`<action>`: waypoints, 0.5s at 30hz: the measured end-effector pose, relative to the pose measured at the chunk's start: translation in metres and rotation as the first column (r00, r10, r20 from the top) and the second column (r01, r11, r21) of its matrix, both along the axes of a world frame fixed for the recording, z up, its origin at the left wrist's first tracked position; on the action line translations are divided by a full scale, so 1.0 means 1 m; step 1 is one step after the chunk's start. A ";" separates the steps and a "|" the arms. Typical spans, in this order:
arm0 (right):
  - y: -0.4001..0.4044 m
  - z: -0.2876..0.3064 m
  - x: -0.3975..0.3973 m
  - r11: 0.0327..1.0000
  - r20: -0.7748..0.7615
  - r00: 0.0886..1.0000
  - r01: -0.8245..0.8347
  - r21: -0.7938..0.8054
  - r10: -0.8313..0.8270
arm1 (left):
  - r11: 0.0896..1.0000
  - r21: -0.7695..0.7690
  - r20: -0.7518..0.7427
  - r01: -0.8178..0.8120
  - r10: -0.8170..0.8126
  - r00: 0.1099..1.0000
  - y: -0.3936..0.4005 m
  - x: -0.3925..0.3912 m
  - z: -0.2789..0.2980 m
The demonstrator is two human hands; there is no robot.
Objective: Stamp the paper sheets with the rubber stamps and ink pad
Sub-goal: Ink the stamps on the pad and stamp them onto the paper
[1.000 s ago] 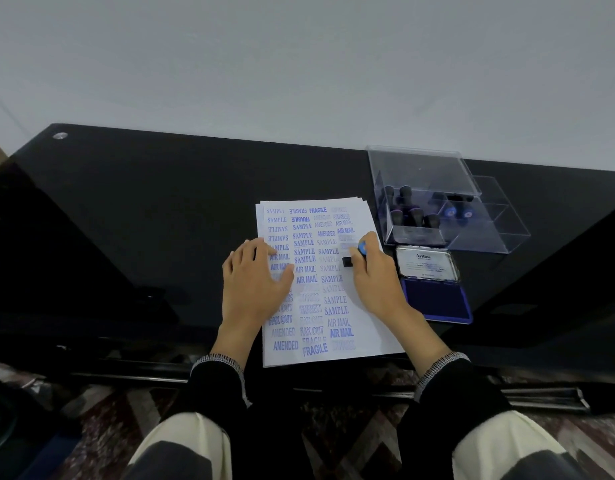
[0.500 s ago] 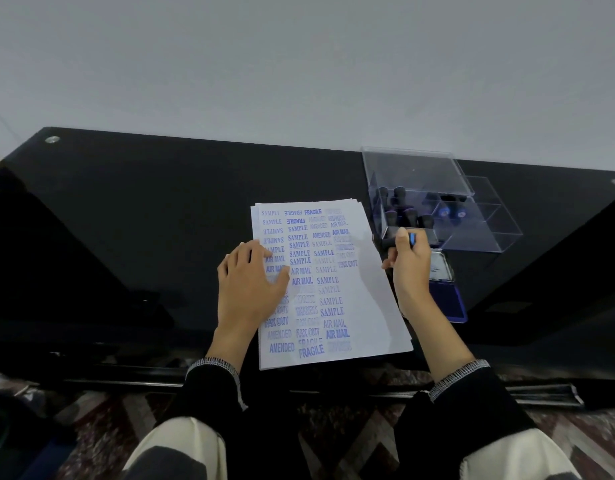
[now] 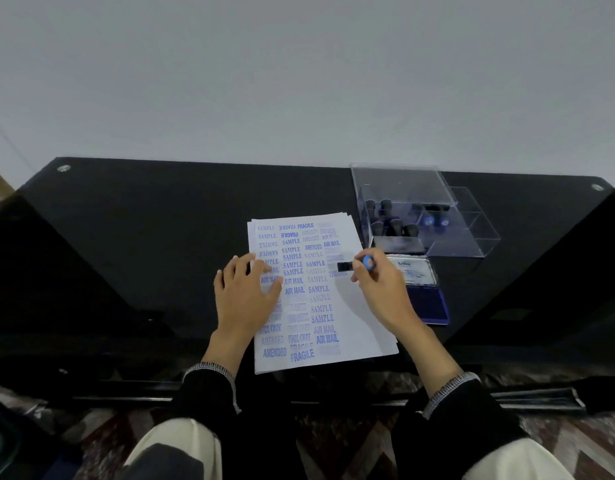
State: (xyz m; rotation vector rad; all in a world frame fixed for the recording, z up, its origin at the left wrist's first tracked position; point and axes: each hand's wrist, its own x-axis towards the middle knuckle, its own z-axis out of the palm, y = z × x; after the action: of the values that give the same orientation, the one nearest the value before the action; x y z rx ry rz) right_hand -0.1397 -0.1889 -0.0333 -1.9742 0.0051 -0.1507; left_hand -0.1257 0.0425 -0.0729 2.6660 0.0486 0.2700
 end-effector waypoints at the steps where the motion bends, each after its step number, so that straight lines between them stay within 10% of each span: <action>1: -0.003 0.001 -0.002 1.000 0.000 1.000 -0.013 -0.020 0.013 | 0.999 0.041 -0.038 -0.022 0.023 0.999 -0.004 0.001 0.004; 4: -0.013 0.009 -0.002 0.999 0.033 0.999 0.014 -0.047 -0.013 | 0.987 0.152 -0.081 -0.043 0.056 0.995 -0.028 0.007 0.017; 10: -0.064 0.030 0.011 0.976 0.156 0.966 0.215 -0.034 -0.207 | 0.947 -0.269 0.044 0.174 -0.169 0.985 -0.107 0.026 0.028; 15: -0.103 0.035 0.036 0.962 0.203 0.943 0.272 -0.010 -0.265 | 0.927 -0.257 0.065 0.273 -0.265 0.962 -0.141 0.046 0.019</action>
State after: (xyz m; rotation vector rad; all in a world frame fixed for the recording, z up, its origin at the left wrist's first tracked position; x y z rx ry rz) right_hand -0.1040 -0.2920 0.0013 -1.9811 0.1429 -0.5311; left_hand -0.0797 -0.0987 -0.0537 2.3668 -0.2713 0.1975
